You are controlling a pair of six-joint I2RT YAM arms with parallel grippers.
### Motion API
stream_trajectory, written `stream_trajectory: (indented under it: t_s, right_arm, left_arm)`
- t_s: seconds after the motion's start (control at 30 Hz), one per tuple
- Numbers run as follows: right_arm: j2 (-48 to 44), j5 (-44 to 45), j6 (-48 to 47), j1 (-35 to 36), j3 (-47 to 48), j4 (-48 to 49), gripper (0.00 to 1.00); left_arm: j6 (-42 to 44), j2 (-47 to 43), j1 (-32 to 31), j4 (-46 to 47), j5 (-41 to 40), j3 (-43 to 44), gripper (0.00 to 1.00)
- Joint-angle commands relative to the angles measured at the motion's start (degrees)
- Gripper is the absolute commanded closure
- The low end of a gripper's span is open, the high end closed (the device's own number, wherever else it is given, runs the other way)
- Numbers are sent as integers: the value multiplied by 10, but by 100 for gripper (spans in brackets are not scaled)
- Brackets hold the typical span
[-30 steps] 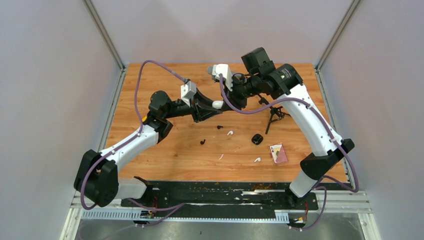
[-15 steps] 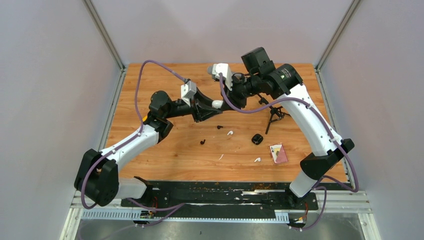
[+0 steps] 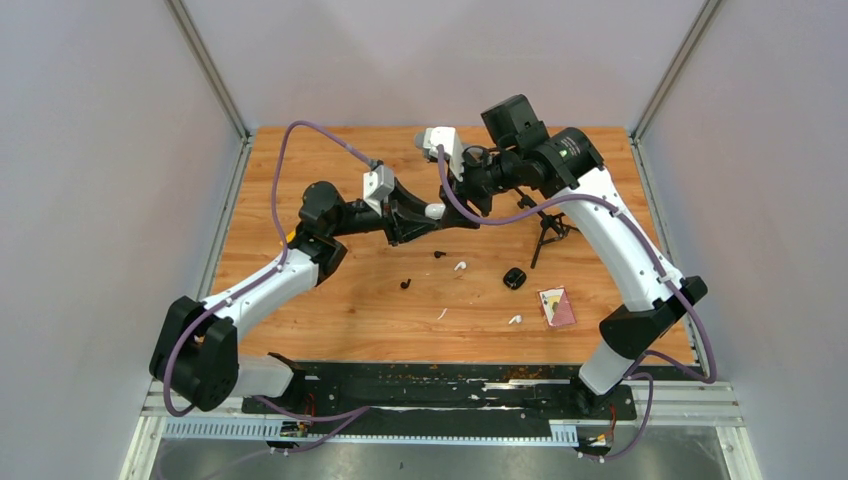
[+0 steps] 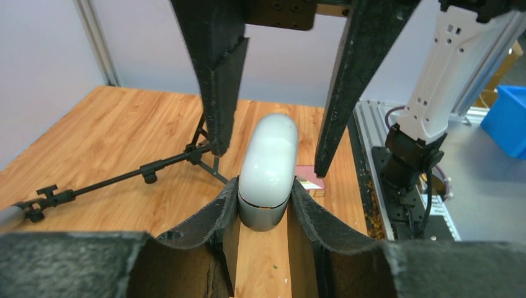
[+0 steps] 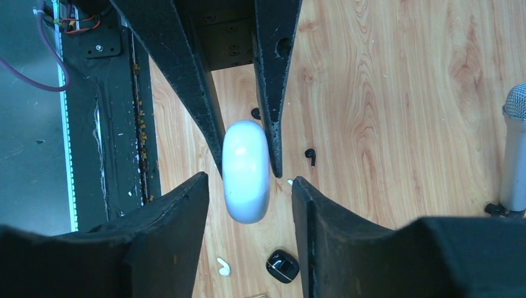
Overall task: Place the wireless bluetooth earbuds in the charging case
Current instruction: Open the charging case.
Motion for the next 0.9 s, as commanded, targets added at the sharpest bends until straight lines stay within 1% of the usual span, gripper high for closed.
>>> stream_trajectory:
  t_s: [0.0, 0.17, 0.4, 0.47, 0.63, 0.87]
  right_arm:
    - [7, -16, 14, -4, 2, 8, 46]
    - [18, -28, 41, -24, 12, 17, 47]
    - [37, -45, 70, -48, 52, 22, 49]
    - [44, -62, 81, -53, 65, 23, 49]
    - [46, -106, 91, -56, 63, 22, 49]
    - [52, -108, 103, -57, 74, 30, 49]
  left_arm:
    - [73, 2, -2, 2, 44, 20, 100]
    - [94, 1, -3, 6, 60, 22, 100]
    - [104, -2, -3, 8, 65, 18, 100]
    - [106, -2, -3, 6, 65, 17, 100]
    - [105, -2, -3, 7, 62, 14, 100]
    - [80, -3, -3, 30, 37, 0, 100]
